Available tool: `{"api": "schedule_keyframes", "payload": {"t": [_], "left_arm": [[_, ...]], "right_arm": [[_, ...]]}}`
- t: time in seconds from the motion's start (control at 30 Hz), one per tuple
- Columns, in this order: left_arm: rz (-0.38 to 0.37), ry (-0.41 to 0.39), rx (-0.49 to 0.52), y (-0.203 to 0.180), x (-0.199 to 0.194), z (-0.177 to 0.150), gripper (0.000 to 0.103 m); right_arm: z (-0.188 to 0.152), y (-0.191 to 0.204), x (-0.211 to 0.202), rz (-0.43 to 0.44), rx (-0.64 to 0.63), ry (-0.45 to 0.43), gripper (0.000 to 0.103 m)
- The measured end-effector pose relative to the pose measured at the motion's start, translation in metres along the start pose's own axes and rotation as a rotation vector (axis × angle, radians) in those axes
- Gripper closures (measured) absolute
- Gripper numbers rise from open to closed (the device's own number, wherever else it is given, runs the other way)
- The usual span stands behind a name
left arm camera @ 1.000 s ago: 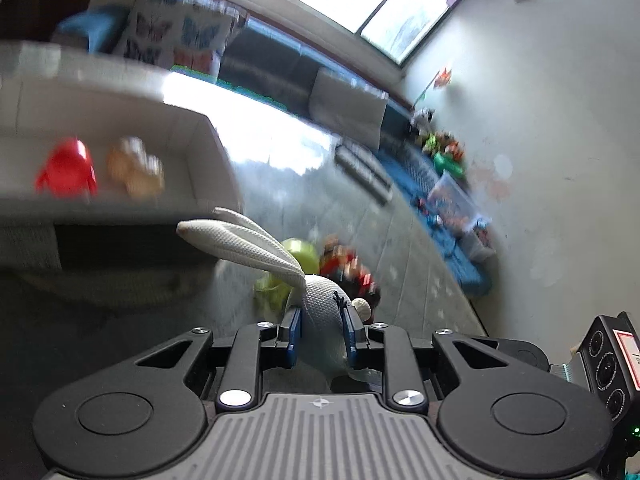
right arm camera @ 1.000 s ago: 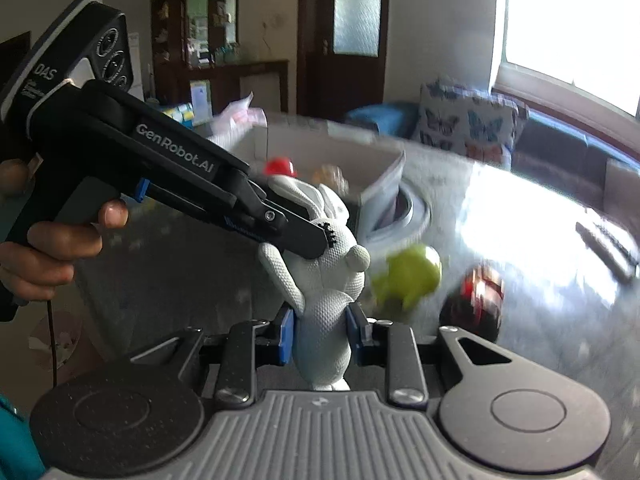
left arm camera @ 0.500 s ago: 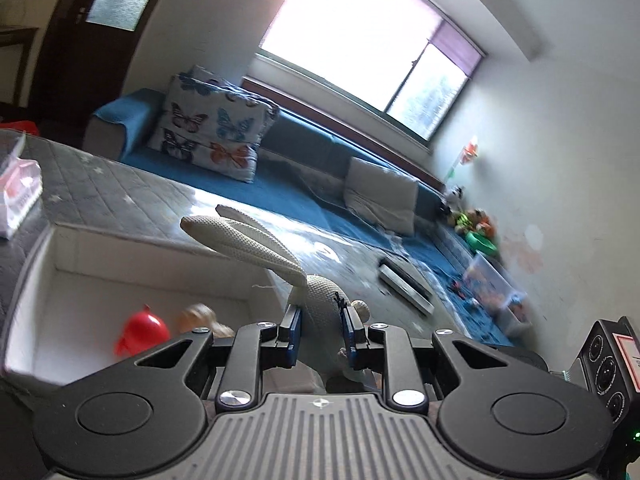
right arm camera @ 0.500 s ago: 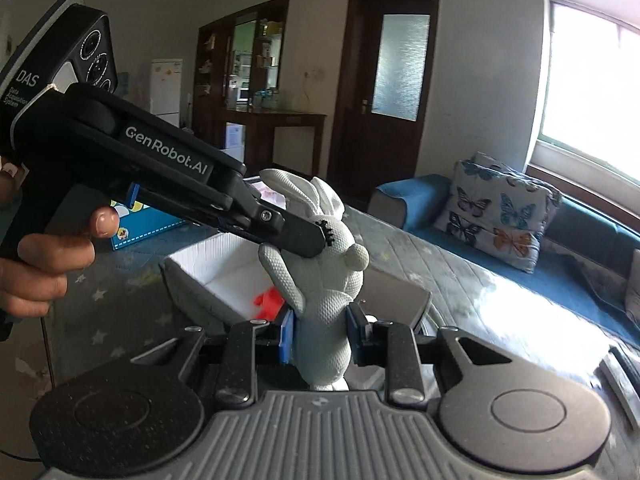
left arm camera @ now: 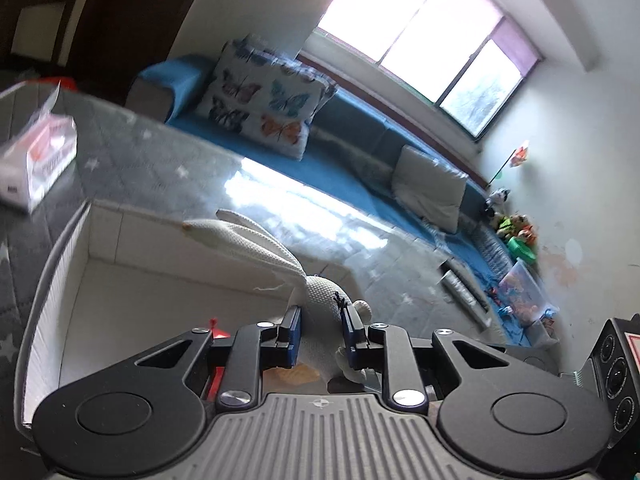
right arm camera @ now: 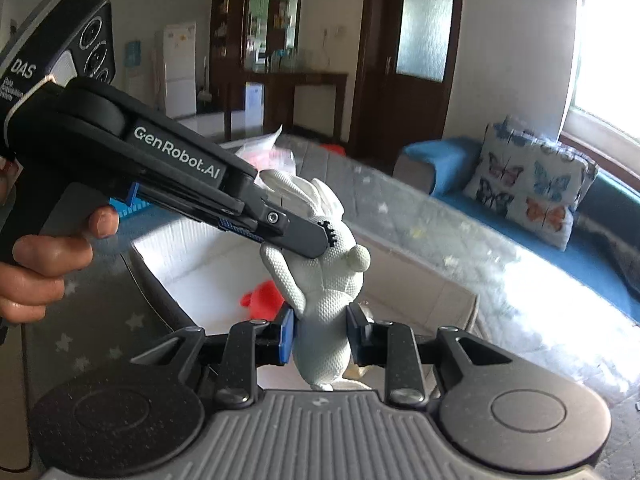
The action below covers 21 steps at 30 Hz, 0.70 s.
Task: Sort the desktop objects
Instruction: 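Lift the rabbit plush with the left gripper and carry it over the box, then open the left gripper to drop the rabbit plush into the box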
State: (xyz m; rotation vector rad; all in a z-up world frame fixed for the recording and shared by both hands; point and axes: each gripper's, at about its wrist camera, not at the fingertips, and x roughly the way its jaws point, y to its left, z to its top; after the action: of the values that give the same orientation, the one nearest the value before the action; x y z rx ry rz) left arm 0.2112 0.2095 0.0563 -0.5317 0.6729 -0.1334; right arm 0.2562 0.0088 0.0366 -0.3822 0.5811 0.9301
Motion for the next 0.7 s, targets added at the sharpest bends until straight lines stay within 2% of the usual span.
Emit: {"api": "schedule_keyframes", "payload": {"t": [0.17,0.33,0.53,0.63,0.7], "left_arm": [[0.025,0.061,-0.042,0.02,0.021,-0.004,0.079],[0.054,0.1,-0.043,0.025,0.033,-0.007,0.079],[0.084,0.119,-0.041,0.021,0.035,-0.011,0.074],[0.097,0.124,-0.041,0.021,0.034,-0.01,0.072],[0.1,0.132,-0.045,0.021,0.033,-0.011,0.072]], "right_arm": [[-0.01,-0.001,0.022,0.028,0.014,0.069,0.077],[-0.015,-0.008,0.033,0.061,0.056,0.116,0.075],[-0.018,-0.008,0.03,0.068,0.081,0.111,0.072],[-0.018,-0.007,0.025,0.065,0.088,0.097,0.064],[-0.019,-0.006,0.02,0.065,0.095,0.084,0.063]]}}
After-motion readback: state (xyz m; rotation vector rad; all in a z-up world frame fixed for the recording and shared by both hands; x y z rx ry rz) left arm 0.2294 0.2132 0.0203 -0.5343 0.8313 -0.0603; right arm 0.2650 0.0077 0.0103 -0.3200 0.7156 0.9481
